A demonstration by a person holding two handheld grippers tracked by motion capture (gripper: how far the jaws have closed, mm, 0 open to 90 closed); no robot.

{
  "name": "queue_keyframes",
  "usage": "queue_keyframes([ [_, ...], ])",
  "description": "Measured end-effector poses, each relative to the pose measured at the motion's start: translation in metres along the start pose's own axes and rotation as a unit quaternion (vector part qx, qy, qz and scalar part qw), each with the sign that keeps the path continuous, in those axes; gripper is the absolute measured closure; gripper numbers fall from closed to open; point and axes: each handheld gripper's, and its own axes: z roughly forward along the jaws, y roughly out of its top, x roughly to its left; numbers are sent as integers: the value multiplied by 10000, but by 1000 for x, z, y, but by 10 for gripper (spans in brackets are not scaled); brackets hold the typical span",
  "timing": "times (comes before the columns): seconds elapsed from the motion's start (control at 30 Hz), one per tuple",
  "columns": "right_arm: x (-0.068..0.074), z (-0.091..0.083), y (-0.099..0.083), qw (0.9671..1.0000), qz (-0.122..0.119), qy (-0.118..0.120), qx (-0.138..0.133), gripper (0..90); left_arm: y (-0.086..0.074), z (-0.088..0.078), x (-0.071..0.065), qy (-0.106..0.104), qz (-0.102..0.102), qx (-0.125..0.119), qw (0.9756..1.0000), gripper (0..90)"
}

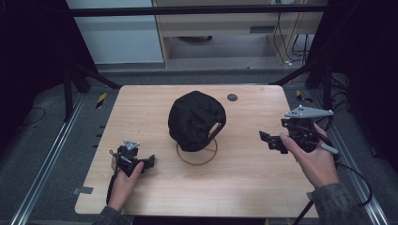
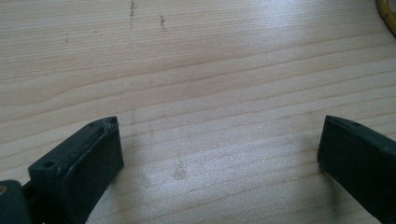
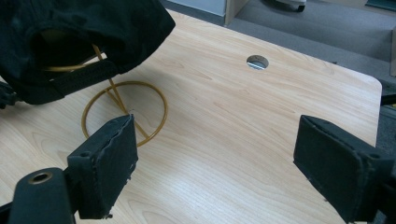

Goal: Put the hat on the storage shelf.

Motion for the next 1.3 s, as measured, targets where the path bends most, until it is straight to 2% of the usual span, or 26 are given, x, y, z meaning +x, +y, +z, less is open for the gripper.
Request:
queue_keyframes([
  [0.7, -5, 12, -28, 9999, 106, -104, 47, 129, 0, 0, 0, -1, 3, 2, 10000, 0],
  [0.9, -4, 22, -37, 9998, 139, -96, 102, 127, 0, 0, 0, -1, 4, 2, 10000, 0],
  [1.3, 1, 55, -63, 9994, 202, -43, 285, 115, 0, 0, 0, -2, 4, 1, 10000, 0],
])
